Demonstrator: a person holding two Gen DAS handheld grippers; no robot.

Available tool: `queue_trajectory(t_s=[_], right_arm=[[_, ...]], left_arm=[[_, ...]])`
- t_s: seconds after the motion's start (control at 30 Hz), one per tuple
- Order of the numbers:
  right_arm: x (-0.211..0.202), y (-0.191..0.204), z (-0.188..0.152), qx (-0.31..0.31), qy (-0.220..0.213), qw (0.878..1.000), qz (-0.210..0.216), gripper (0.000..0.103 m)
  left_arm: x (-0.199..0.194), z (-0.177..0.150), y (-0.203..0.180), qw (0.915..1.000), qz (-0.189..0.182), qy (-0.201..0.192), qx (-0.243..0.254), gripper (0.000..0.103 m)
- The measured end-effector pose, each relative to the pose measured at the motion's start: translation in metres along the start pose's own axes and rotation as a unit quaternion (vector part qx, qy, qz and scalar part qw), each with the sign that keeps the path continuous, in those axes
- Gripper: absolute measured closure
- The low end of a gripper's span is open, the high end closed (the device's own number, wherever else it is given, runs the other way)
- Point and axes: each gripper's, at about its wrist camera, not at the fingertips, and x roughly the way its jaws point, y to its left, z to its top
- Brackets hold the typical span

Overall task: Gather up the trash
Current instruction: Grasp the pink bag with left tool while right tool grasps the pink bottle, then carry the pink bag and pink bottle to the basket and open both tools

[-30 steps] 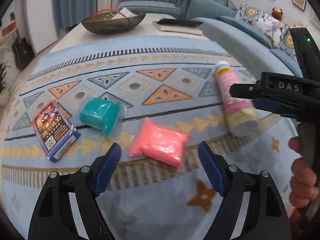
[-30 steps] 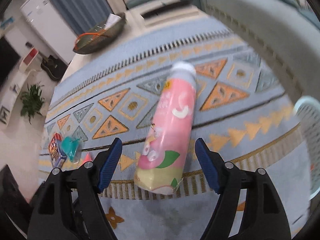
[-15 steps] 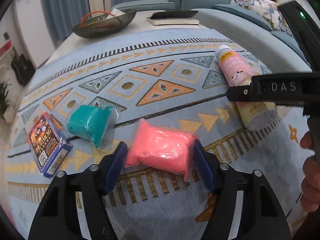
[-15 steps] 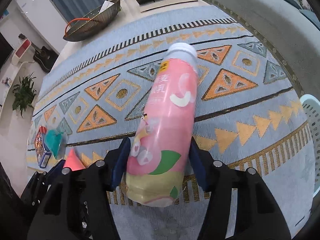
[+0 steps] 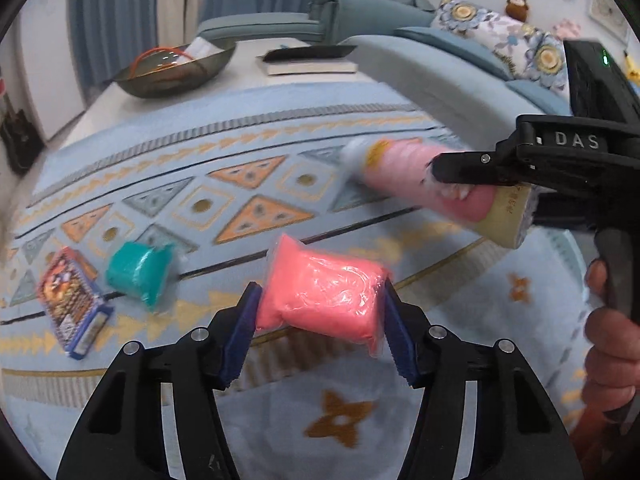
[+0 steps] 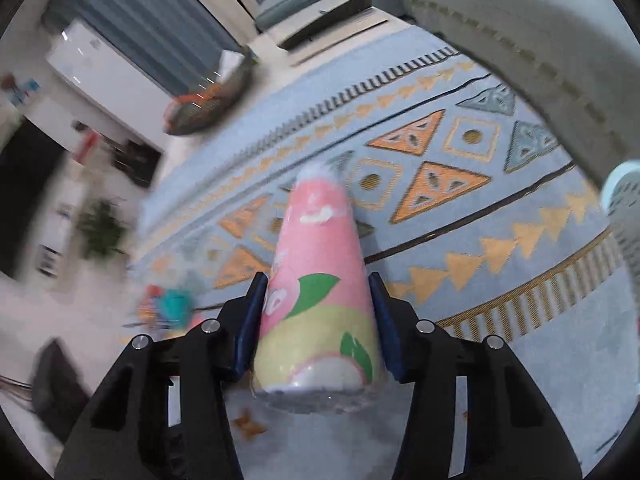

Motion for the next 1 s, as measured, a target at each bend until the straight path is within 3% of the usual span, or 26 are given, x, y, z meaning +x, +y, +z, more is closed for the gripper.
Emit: queue_trajectory(t_s=[0.23, 0.3, 0.47, 0.6, 0.7, 0.77, 1.0], right_arm=[[-0.06, -0.001, 0.007, -0.037, -0.074, 0.996, -0.011, 0.057], [-0.071, -0.005, 0.009, -0.044, -0.076, 0.996, -0.018, 0.057], [-0.075, -0.021, -0.001, -0.065, -0.027, 0.997, -0.011, 0.057], [-0.072, -0.045, -0.029, -0.061, 0.022, 0.998, 0.004, 0.057], [-0.052, -0.053, -0.051, -0.065, 0.055, 0.996, -0.032, 0.059], [-0.04, -0.055, -0.065, -0.06, 0.078, 0.995, -0.02, 0.058], [-0.036, -0.036, -0.087, -0.102, 0.101, 0.988, -0.048, 0.055]], left_arm=[[-0.017, 0.023, -0.033, 0.9991, -0.032, -0.026, 0.01, 0.047], [-0.021, 0.03, -0.047, 0.9986, -0.033, -0.035, 0.023, 0.047], [-0.025, 0.032, -0.067, 0.9979, -0.039, -0.043, 0.031, 0.047], [-0.024, 0.019, -0.066, 0.9985, -0.036, -0.032, 0.025, 0.047], [-0.024, 0.017, -0.06, 0.9988, -0.04, -0.026, 0.006, 0.047], [-0.027, 0.017, -0.058, 0.9989, -0.037, -0.028, 0.002, 0.047], [-0.057, 0.015, -0.062, 0.9985, -0.026, -0.048, 0.012, 0.047]])
